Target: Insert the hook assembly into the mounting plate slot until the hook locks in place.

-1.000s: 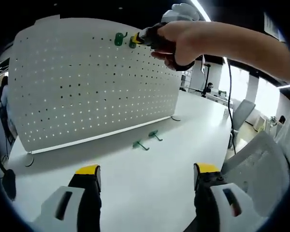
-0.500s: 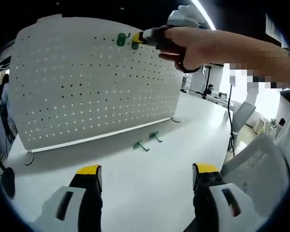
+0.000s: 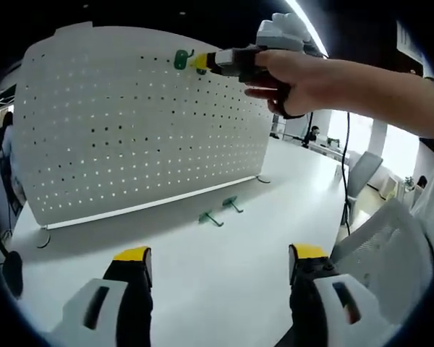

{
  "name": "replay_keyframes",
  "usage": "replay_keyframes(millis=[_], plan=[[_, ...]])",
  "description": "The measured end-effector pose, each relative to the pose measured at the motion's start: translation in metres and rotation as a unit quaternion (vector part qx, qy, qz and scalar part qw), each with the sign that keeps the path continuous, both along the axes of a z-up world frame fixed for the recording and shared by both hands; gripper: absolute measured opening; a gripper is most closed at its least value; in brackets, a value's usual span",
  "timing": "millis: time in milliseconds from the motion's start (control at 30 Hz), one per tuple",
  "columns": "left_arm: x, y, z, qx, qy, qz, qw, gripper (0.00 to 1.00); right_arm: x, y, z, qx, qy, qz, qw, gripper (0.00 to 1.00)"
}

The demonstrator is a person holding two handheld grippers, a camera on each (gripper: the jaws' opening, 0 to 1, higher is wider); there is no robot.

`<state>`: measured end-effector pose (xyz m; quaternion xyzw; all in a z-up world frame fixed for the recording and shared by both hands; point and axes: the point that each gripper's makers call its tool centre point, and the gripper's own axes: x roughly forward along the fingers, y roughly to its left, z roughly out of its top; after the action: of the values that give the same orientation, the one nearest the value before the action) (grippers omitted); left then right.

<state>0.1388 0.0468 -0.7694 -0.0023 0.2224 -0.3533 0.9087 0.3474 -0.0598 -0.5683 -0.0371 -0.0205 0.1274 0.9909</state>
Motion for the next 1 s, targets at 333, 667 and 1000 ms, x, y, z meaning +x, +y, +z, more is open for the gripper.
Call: replay_keyframes(millis=[333, 667, 1000], plan=[[0.000, 0.000, 0.000, 0.001, 0.000, 0.000, 1.0000, 0.80, 0.000, 0.006, -0.002, 0.008, 0.000, 0.019, 0.9998, 0.48], [0.001, 0.002, 0.000, 0.001, 0.001, 0.002, 1.0000, 0.80, -0.005, 0.015, -0.002, 0.023, -0.004, 0.077, 0.9967, 0.48], [0.000, 0.002, -0.001, 0.001, 0.004, 0.002, 1.0000, 0.80, -0.010, 0.012, -0.006, 0.021, -0.003, 0.110, 0.9937, 0.48]])
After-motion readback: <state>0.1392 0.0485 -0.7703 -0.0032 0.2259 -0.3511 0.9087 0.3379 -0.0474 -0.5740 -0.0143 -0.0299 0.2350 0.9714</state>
